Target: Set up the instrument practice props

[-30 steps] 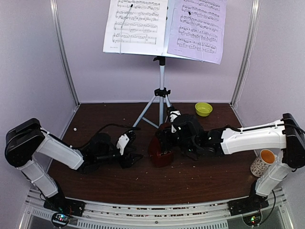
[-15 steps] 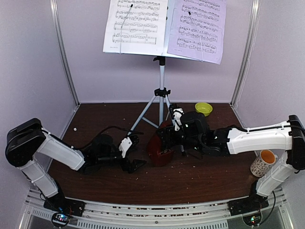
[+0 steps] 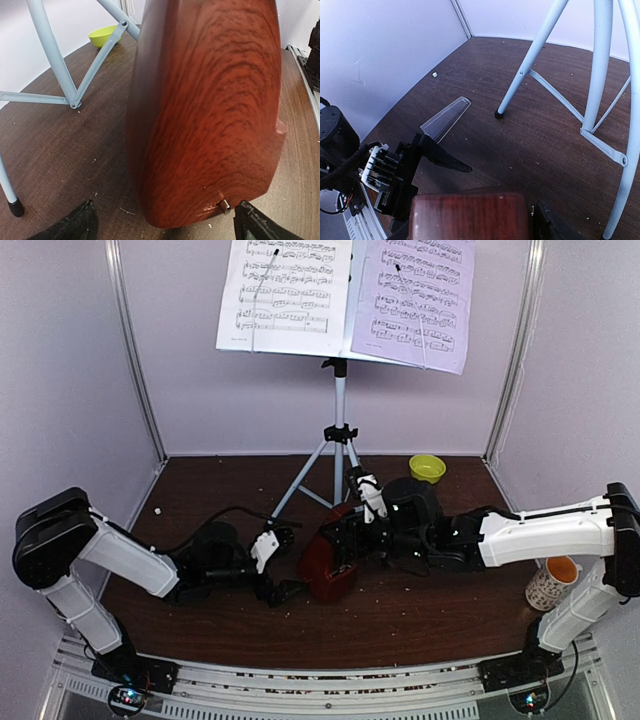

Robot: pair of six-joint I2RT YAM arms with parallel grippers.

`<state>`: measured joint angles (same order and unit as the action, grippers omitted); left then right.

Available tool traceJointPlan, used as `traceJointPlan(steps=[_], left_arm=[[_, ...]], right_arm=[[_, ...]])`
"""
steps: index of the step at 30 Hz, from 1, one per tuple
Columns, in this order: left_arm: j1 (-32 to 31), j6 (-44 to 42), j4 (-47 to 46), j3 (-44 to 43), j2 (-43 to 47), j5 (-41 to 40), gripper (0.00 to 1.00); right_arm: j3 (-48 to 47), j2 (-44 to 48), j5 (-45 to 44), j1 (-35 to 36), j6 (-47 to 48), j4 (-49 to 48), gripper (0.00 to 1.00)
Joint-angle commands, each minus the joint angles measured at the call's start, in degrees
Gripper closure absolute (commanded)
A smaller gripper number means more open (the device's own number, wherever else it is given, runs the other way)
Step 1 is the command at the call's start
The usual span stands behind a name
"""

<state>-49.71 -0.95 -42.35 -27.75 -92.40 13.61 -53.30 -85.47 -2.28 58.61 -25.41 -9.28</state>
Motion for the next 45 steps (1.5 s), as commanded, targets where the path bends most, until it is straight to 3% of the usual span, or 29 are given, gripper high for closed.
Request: traceJointPlan(steps=[1, 27, 45], left_arm=[[-0.3, 0.4, -3.7, 0.1, -1.2, 2.3, 0.04], [-0.5, 0.4, -5.3, 0.7, -2.6, 2.6, 0.31], [-0.5, 0.5, -6.8, 1.1, -3.2, 3.4, 0.4]], right_arm=[[-0.9, 2.3, 1.6, -0.2, -0.1, -7.5, 0.75], [-0.8, 2.1, 2.5, -0.1, -0.5, -7.7, 0.78], [-1.0, 1.9, 2.5, -0.1, -0.3, -7.6, 0.78]])
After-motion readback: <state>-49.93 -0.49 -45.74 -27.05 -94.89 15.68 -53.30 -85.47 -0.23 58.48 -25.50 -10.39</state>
